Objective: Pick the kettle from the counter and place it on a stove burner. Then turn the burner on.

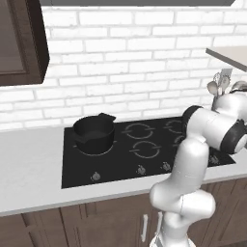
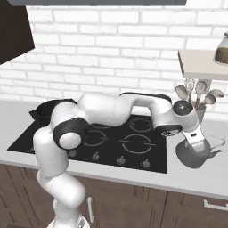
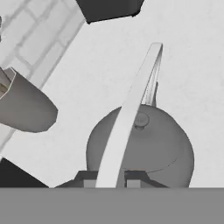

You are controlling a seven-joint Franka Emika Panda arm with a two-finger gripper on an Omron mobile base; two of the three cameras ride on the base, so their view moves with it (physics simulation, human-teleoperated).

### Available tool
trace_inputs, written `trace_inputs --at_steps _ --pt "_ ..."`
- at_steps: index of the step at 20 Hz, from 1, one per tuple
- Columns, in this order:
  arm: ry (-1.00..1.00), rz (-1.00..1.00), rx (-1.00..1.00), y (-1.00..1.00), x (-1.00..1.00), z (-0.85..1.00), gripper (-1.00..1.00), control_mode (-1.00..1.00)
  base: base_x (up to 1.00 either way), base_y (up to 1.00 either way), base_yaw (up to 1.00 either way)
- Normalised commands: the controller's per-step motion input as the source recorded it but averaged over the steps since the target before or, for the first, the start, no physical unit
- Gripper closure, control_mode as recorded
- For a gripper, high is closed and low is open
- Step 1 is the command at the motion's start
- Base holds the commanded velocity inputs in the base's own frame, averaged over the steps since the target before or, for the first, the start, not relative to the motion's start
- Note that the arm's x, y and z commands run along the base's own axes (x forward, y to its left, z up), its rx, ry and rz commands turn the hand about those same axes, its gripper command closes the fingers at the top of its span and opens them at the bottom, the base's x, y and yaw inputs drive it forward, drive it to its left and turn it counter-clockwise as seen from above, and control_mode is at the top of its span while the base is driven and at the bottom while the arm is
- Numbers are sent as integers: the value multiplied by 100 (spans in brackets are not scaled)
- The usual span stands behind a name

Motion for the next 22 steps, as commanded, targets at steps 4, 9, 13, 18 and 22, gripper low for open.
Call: trace_inputs --at_steps 4,9,13,18,22 --pt "-25 0 -18 52 -23 47 100 -100 0 0 0" --pt "-4 2 -24 45 -17 55 100 -100 0 0 0" --pt "2 11 -23 58 -4 50 100 -100 0 0 0" --pt "10 18 -15 73 0 61 100 -100 0 0 0" --pt "20 20 -11 79 0 52 100 -100 0 0 0"
